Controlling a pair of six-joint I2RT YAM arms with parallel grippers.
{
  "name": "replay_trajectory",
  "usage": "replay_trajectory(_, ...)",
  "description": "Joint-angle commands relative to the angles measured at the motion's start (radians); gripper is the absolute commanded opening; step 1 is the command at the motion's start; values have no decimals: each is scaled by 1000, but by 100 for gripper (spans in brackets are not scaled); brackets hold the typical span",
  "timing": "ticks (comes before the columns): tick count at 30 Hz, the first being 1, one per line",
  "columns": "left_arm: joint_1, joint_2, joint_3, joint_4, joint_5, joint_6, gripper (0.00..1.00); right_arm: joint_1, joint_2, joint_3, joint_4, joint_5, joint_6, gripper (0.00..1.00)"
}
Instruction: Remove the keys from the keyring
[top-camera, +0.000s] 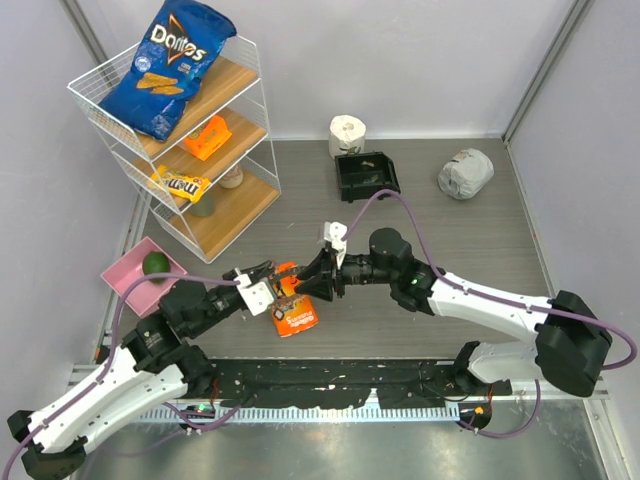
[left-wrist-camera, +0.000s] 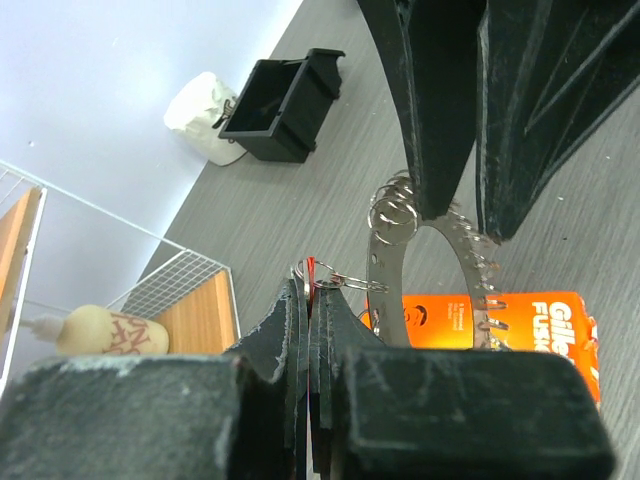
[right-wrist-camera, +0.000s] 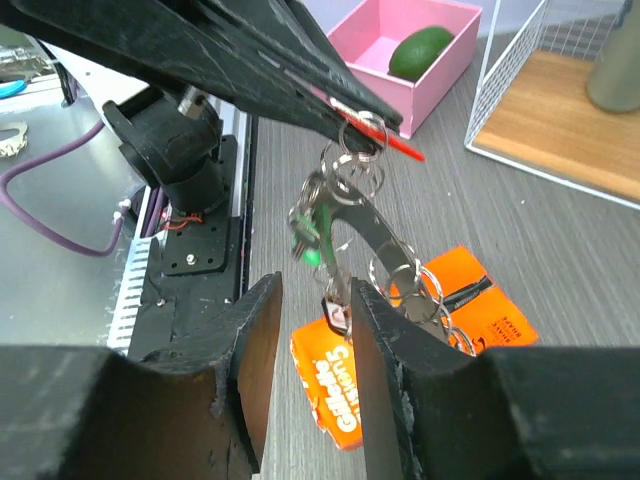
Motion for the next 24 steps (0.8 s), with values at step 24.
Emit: replay_trajectory(24,1,29,44,70,358,15,0,0,-209,-174,272,121,-108,30)
